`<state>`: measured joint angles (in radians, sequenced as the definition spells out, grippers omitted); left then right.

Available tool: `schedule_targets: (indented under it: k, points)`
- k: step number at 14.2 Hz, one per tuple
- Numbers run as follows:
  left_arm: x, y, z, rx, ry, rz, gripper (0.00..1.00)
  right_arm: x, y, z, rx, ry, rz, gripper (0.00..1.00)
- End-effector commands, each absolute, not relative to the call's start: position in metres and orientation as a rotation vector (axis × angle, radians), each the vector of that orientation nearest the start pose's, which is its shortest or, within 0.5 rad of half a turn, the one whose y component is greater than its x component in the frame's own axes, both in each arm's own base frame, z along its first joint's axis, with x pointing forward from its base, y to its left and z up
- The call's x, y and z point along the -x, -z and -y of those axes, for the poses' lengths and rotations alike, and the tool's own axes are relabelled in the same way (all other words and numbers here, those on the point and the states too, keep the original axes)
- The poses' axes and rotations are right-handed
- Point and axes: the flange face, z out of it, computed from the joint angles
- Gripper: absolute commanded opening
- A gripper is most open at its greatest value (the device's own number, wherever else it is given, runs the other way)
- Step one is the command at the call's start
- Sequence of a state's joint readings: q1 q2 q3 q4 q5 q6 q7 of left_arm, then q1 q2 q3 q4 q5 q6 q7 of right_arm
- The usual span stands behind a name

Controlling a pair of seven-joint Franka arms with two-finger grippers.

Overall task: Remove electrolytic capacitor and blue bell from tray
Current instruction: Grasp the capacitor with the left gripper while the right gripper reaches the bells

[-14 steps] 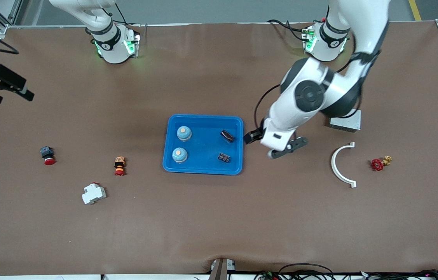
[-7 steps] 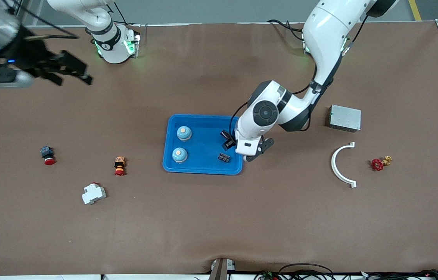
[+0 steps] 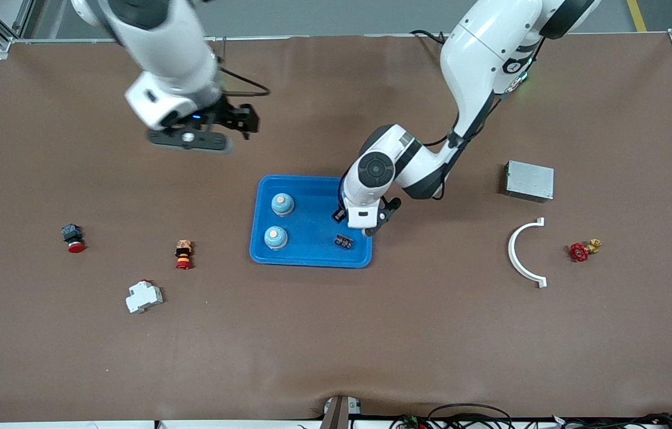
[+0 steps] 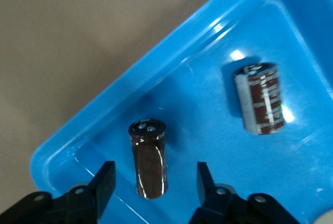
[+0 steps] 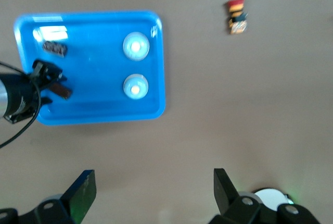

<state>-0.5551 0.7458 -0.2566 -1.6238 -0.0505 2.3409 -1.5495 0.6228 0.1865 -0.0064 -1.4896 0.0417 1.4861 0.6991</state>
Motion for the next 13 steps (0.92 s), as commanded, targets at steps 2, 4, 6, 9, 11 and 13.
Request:
schedule_targets:
  k: [2, 4, 6, 9, 11, 13]
  points:
    - [-0.491, -0.185, 0.490, 2.918, -0.273, 1.325, 0.44, -0.500, -0.484, -0.364, 3.145, -0.311, -0.175, 1.00]
    - [-0.486, -0.183, 0.487, 2.908, -0.275, 1.316, 0.01, -0.497, -0.454, -0.365, 3.142, -0.297, -0.177, 1.00]
    - [-0.496, -0.202, 0.478, 2.867, -0.246, 1.425, 0.00, -0.493, -0.431, -0.361, 3.133, -0.268, -0.186, 1.00]
    - [-0.514, -0.265, 0.458, 2.850, -0.181, 1.455, 0.00, -0.479, -0.398, -0.354, 3.114, -0.187, -0.150, 1.00]
    - [-0.535, -0.309, 0.421, 2.813, -0.144, 1.484, 0.00, -0.475, -0.381, -0.351, 3.119, -0.192, -0.012, 1.00]
    - [-0.556, -0.342, 0.366, 2.743, -0.112, 1.561, 0.00, -0.474, -0.369, -0.346, 3.115, -0.182, 0.044, 1.00]
